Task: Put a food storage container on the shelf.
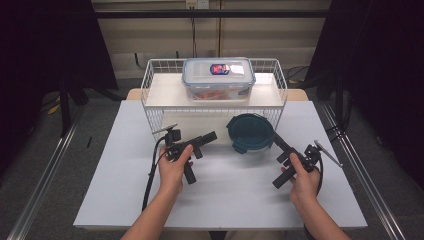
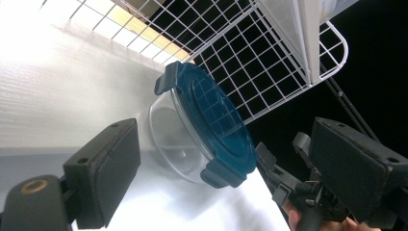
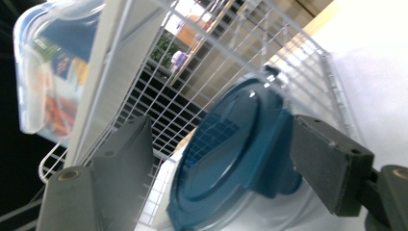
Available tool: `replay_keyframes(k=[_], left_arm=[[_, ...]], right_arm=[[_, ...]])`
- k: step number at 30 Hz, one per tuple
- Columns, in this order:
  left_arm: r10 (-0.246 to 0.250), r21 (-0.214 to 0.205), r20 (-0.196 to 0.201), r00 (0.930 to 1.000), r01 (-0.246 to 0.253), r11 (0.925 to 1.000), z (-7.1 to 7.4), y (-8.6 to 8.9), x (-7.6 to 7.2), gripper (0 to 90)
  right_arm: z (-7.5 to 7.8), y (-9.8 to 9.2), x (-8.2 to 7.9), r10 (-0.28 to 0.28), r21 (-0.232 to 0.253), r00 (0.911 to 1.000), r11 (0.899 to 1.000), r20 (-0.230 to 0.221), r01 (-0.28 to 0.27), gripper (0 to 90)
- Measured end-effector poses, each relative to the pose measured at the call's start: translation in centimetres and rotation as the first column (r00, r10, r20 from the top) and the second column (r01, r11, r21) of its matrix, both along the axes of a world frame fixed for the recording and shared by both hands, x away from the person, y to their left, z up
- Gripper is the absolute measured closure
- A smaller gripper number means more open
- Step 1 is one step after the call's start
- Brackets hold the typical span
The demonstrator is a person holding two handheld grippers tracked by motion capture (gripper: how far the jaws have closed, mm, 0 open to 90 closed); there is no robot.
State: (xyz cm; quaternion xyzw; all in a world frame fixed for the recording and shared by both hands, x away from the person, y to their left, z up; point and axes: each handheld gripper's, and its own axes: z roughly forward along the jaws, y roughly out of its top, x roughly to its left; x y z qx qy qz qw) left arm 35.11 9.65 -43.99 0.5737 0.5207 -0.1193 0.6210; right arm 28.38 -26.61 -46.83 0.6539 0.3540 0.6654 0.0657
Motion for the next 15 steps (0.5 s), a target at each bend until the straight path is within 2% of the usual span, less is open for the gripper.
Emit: replay_keyframes(k=[1,4,7,15], left_arm=[[0.007,-0.010,-0.010,0.9999,-0.007,0.9999,0.0,0.0,0.0,10.8],[0.005,-0.004,-0.008,1.0000,-0.005,1.0000,-0.2,0.1,0.2,10.7],[0.007,-0.021,-0.014,0.9999,-0.008,0.9998,-0.2,0.0,0.2,10.4],[0.015,-0.031,-0.015,0.9998,-0.015,0.9994,0.0,0.4,0.3,8.6]], right_arm=[[-0.1,-0.1,0.0,-0.003,0.001,1.0000,1.000,-0.004,0.003,23.8],[-0.3,-0.5,0.1,-0.009,0.008,0.9999,1.000,-0.011,0.009,23.7],[-0.7,-0.6,0.2,-0.017,0.020,0.9995,1.000,-0.025,0.018,23.4],[-1.5,-0.5,0.4,-0.008,0.045,0.9975,0.999,-0.070,0.011,22.5]])
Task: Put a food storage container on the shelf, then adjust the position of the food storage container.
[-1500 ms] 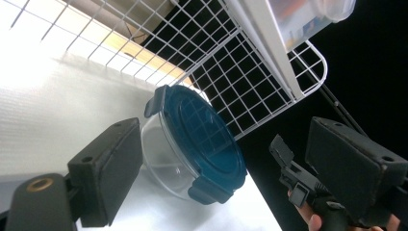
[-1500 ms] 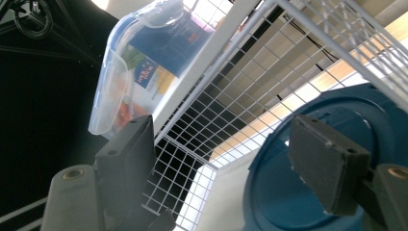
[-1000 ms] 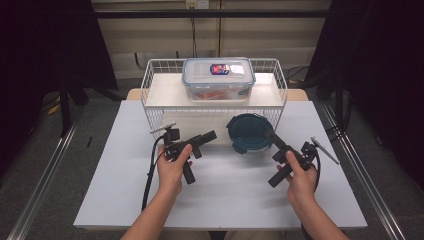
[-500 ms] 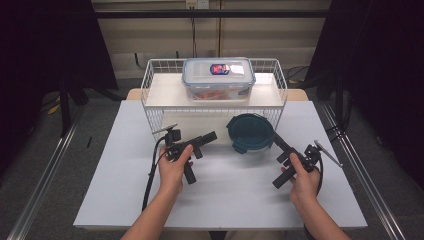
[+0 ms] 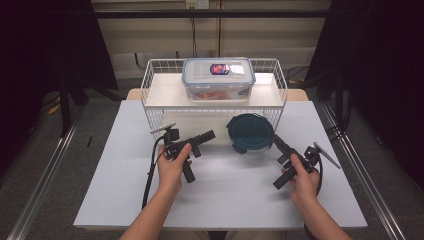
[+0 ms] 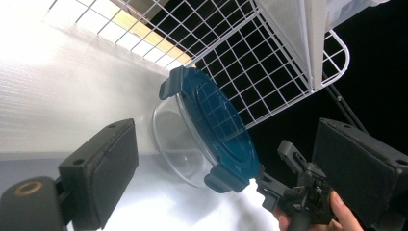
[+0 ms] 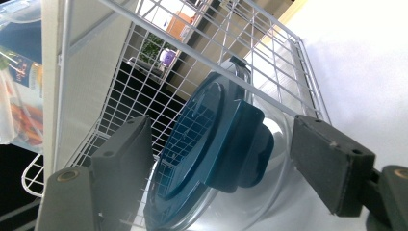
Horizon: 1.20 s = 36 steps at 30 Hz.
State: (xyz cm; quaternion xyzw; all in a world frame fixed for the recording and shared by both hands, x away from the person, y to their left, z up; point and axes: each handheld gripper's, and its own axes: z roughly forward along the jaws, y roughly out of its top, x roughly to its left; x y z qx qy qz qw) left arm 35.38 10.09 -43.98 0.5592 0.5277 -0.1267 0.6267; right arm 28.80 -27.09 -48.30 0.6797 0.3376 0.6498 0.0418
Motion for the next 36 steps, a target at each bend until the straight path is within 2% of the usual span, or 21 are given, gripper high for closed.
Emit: replay_keyframes(k=[4,8,10,17,23,27,36], left_arm=[[0.006,0.007,0.003,1.0000,-0.006,1.0000,0.2,0.2,-0.1,8.4],[-0.002,0.005,0.005,1.0000,0.002,1.0000,0.2,0.2,-0.2,8.3],[-0.001,0.005,0.007,1.0000,0.001,1.0000,0.2,0.1,-0.2,8.3],[-0.005,0.003,0.004,1.0000,0.004,1.0000,0.1,0.1,-0.2,8.5],[0.001,0.002,0.005,1.0000,-0.001,1.0000,0.1,0.1,-0.2,8.7],[0.000,0.001,0.002,1.0000,0.000,1.0000,0.1,0.0,-0.2,8.9],[0.010,0.008,0.013,0.9999,-0.010,0.9999,0.1,0.2,-0.2,9.3]], right_arm=[[-0.1,0.0,0.1,-0.017,0.012,0.9999,1.000,-0.003,0.017,22.5],[-0.4,0.0,0.3,-0.022,0.030,0.9994,0.999,-0.028,0.023,23.5],[-0.5,0.0,0.4,-0.025,0.020,0.9991,0.999,-0.034,0.026,24.1],[-0.8,0.0,0.8,-0.042,0.036,0.9980,0.998,-0.046,0.044,26.9],[-0.9,0.5,1.2,-0.060,0.056,0.9973,0.997,-0.042,0.062,31.5],[-1.0,0.8,1.4,-0.057,0.079,0.9965,0.995,-0.061,0.061,33.6],[-1.1,1.3,1.5,-0.072,0.088,0.9944,0.993,-0.078,0.079,42.7]])
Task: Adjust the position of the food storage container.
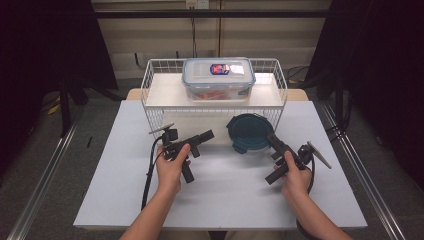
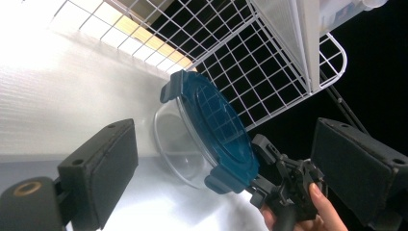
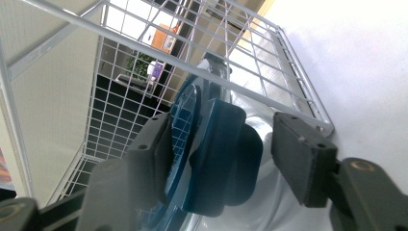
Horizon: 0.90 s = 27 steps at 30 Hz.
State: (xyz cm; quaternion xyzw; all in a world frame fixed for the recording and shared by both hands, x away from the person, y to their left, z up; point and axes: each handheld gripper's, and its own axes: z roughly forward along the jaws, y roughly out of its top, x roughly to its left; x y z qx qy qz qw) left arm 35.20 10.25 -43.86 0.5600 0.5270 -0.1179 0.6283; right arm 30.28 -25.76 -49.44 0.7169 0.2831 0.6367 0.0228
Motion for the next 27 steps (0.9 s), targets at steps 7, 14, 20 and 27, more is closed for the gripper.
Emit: replay_keyframes(k=[7,14,20,27], left_arm=[[0.005,-0.009,-0.001,1.0000,-0.005,0.9999,0.1,0.1,0.0,9.5],[-0.002,-0.001,-0.001,1.0000,0.002,1.0000,0.1,0.0,-0.1,9.6],[0.001,0.000,0.005,1.0000,-0.001,1.0000,0.2,0.2,-0.2,9.7],[-0.005,0.009,-0.001,1.0000,0.005,0.9999,0.0,0.0,-0.2,9.7]], right_arm=[[-0.3,0.4,0.0,0.004,0.005,0.9999,1.000,-0.010,-0.004,50.2],[-0.2,0.6,-0.1,0.046,0.044,0.9985,0.998,-0.030,-0.044,56.1],[-0.3,0.9,-0.2,0.090,0.073,0.9950,0.994,-0.044,-0.087,56.9],[-0.4,1.2,-0.8,0.126,0.095,0.9907,0.988,-0.052,-0.120,57.6]])
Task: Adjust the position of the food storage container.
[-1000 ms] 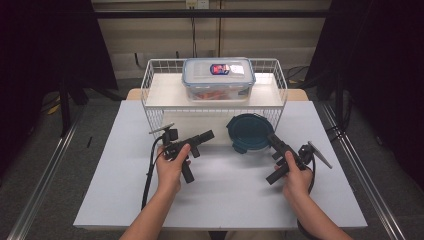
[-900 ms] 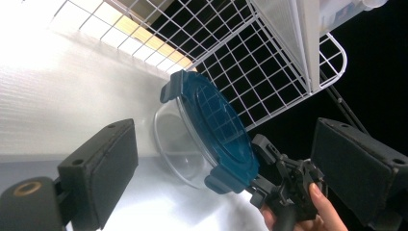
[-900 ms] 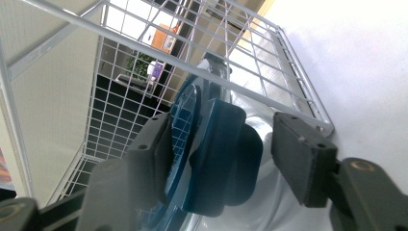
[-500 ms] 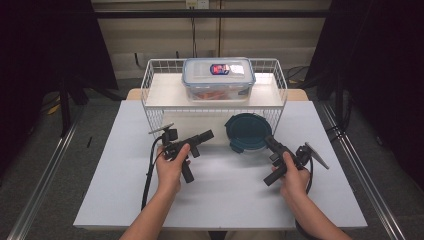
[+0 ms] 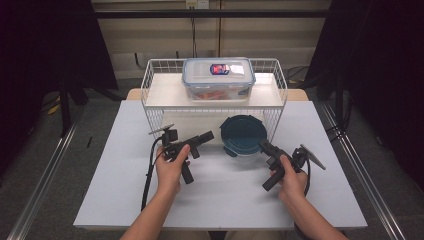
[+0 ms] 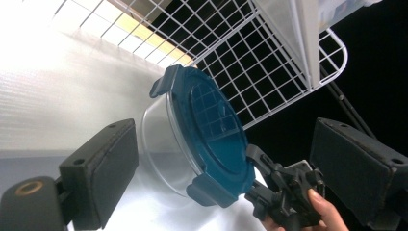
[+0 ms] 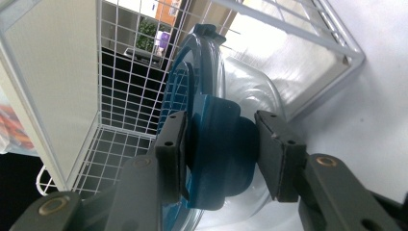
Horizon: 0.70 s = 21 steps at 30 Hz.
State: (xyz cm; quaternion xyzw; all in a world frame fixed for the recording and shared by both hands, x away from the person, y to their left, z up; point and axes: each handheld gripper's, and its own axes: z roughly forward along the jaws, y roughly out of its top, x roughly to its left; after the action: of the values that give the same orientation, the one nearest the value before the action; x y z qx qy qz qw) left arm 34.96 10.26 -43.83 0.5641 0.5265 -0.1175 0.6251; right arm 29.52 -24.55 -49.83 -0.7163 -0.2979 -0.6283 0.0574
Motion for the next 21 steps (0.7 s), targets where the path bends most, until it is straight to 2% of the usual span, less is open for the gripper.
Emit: replay_keyframes(k=[9,15,19,20,21], left_arm=[[-0.034,0.018,-0.016,0.9993,0.035,0.9992,-0.5,-0.5,0.1,10.3],[-0.048,0.025,-0.044,0.9979,0.049,0.9985,-1.2,-1.2,0.3,11.7],[-0.058,0.032,-0.046,0.9972,0.060,0.9977,-1.5,-1.5,0.6,11.9],[-0.056,0.031,-0.052,0.9971,0.058,0.9979,-1.6,-1.6,0.6,11.9],[-0.060,0.035,-0.051,0.9969,0.062,0.9975,-1.6,-1.6,0.6,11.9]], right_arm=[[-0.2,-0.5,-1.4,0.032,-0.012,0.9991,0.999,-0.027,-0.032,58.1],[-0.5,-1.0,-2.5,0.060,0.015,0.9966,0.998,-0.057,-0.059,58.2],[-0.1,-0.6,-3.0,0.076,-0.028,0.9960,0.997,-0.047,-0.077,57.0],[-0.1,-0.7,-3.1,0.076,-0.076,0.9960,0.994,-0.048,-0.079,55.7],[0.0,-0.7,-3.1,0.064,-0.098,0.9974,0.993,-0.033,-0.067,55.0]])
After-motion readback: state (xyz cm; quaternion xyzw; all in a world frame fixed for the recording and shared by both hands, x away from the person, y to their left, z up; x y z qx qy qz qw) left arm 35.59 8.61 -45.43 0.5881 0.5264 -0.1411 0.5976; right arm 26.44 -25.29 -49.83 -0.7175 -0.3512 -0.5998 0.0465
